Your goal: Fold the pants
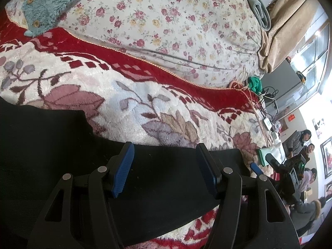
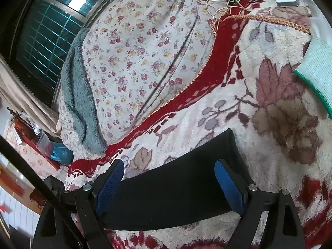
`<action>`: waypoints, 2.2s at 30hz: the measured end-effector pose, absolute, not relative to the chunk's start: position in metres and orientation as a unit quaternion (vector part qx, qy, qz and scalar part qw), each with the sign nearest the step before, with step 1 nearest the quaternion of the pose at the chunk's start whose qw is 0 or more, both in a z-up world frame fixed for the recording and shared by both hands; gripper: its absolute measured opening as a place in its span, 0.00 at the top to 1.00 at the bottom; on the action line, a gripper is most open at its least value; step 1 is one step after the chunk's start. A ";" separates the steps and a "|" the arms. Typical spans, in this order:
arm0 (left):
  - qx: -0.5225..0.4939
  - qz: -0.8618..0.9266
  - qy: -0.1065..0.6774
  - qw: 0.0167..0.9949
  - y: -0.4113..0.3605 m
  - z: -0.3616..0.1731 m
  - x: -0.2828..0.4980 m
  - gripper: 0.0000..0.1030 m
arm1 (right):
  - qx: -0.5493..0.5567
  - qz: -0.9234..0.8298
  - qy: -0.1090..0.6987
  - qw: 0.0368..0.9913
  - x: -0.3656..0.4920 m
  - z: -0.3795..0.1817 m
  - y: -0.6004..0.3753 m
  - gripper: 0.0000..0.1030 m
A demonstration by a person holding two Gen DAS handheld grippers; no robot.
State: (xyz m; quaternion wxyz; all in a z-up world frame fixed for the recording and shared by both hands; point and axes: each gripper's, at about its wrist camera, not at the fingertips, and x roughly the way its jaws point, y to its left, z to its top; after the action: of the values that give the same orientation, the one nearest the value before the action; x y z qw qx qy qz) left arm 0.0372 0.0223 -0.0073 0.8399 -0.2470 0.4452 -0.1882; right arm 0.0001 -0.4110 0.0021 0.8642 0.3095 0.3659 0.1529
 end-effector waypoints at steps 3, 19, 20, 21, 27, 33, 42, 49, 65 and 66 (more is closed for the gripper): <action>-0.248 -0.188 0.445 0.840 0.022 -0.007 0.037 0.40 | 0.310 0.153 0.366 0.864 0.000 0.002 -0.411 0.14; -0.247 -0.185 0.445 0.841 0.018 -0.009 0.035 0.40 | 0.242 0.126 0.324 0.906 -0.013 0.024 -0.401 0.14; -0.248 -0.186 0.444 0.841 0.017 -0.009 0.034 0.40 | 0.247 0.126 0.318 0.906 -0.015 0.025 -0.405 0.14; -0.248 -0.187 0.443 0.841 0.018 -0.009 0.033 0.40 | 0.261 0.127 0.323 0.901 -0.016 0.022 -0.410 0.14; -0.250 -0.208 0.437 0.838 0.019 -0.004 0.030 0.40 | 0.422 0.089 0.377 0.820 -0.012 -0.016 -0.458 0.14; -0.233 -0.236 0.426 0.842 0.009 0.005 0.024 0.40 | 0.482 0.013 0.396 0.782 -0.031 -0.025 -0.483 0.16; -0.208 -0.250 0.431 0.842 -0.001 0.007 0.022 0.40 | 0.532 0.094 0.453 0.709 -0.038 -0.044 -0.475 0.32; -0.217 -0.245 0.432 0.840 0.003 0.006 0.024 0.40 | 0.520 0.075 0.483 0.701 -0.022 -0.057 -0.468 0.42; -0.380 -0.497 0.474 0.619 -0.118 -0.002 -0.026 0.27 | 0.527 0.102 0.457 0.709 -0.014 -0.059 -0.470 0.70; -0.385 -0.497 0.491 0.602 -0.135 -0.010 -0.025 0.27 | 0.533 0.108 0.452 0.707 -0.015 -0.059 -0.472 0.70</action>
State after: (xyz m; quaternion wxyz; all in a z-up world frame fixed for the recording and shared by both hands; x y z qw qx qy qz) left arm -0.0247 -0.1346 -0.0097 0.6022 -0.3855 0.4915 -0.4972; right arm -0.0151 -0.4720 -0.0593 0.7067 0.5331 0.4524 0.1082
